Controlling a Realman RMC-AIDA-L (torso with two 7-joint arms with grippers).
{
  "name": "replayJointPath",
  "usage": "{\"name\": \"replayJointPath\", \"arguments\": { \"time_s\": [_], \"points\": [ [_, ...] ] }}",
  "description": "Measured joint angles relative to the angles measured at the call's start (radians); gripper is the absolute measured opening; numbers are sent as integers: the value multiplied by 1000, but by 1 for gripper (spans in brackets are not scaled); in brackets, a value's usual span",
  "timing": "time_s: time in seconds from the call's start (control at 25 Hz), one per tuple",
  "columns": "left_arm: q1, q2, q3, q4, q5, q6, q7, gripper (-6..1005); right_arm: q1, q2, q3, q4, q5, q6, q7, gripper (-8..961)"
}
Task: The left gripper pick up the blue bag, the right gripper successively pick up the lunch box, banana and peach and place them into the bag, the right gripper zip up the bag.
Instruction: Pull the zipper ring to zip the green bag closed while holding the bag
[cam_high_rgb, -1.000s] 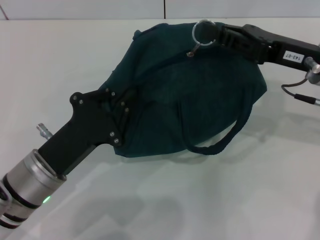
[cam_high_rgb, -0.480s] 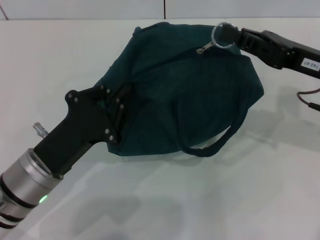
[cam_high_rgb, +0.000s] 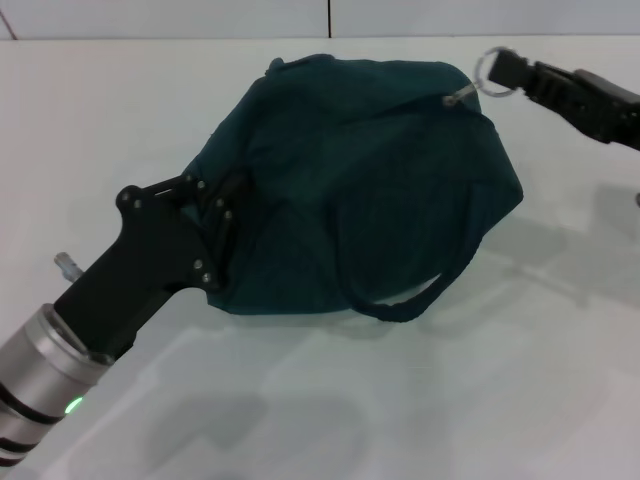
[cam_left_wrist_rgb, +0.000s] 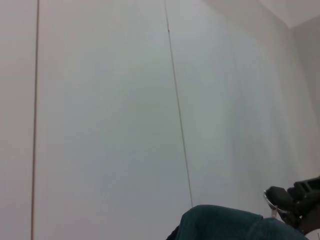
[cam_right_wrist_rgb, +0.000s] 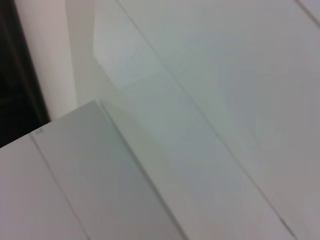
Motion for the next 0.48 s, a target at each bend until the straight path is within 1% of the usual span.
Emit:
{"name": "replayJointPath", "arguments": {
  "time_s": [0.16, 0.28, 0.48],
  "points": [
    [18, 0, -3, 23, 0, 12, -45, 34, -20, -11, 14, -1, 0, 0, -1, 46],
    [24, 0, -4, 25, 0, 18, -57, 34, -37, -21, 15, -1, 0, 6, -2, 46],
    [27, 0, -5, 25, -2, 18, -79, 34, -60, -32, 15, -1, -3, 13, -4, 47]
  ]
}}
